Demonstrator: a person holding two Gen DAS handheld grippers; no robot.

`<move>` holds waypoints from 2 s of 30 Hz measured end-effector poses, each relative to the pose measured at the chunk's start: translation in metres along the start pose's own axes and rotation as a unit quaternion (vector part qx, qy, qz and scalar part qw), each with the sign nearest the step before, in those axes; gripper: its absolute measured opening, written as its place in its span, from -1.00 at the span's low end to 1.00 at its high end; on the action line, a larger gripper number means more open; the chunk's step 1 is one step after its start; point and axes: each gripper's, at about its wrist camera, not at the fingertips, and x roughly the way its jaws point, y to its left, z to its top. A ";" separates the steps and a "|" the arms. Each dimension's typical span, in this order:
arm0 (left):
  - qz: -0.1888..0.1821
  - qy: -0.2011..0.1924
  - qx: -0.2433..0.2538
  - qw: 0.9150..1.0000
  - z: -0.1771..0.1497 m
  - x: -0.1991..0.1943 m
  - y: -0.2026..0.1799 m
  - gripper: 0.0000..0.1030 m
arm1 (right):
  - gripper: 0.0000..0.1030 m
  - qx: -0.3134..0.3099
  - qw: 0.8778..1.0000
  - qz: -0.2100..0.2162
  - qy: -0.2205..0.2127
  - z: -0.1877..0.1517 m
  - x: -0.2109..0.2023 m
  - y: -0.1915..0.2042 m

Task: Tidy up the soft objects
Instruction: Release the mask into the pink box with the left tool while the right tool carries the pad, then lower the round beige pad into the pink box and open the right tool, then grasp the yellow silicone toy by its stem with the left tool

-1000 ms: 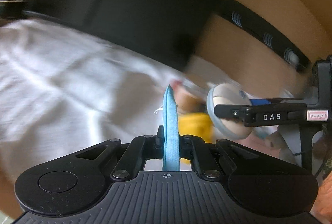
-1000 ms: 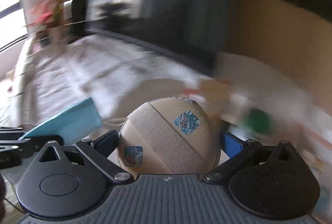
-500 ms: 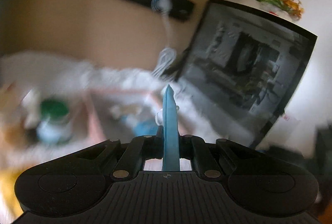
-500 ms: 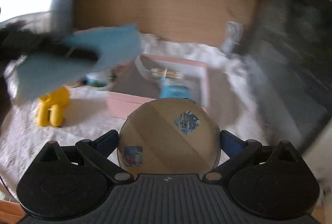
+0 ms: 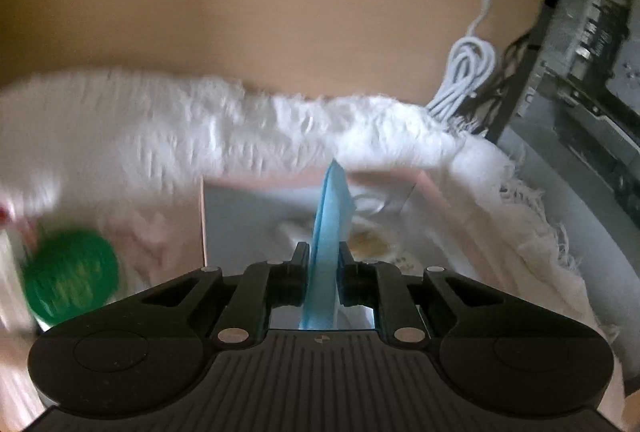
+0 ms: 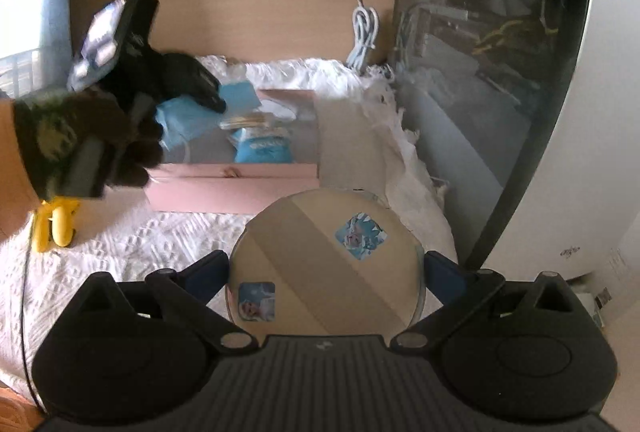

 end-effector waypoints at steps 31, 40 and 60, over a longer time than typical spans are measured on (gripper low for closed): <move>0.073 -0.032 -0.145 0.986 -0.111 -0.165 0.139 -0.74 | 1.00 -0.079 0.987 0.114 0.079 0.144 0.227 0.103; 0.125 -0.088 -0.244 0.958 -0.138 -0.213 0.190 -0.74 | 0.99 -0.098 0.989 0.108 -0.010 0.147 0.169 0.090; 0.113 -0.078 -0.273 0.952 -0.151 -0.217 0.195 -0.74 | 0.99 -0.189 0.969 0.159 -0.005 0.058 0.078 0.123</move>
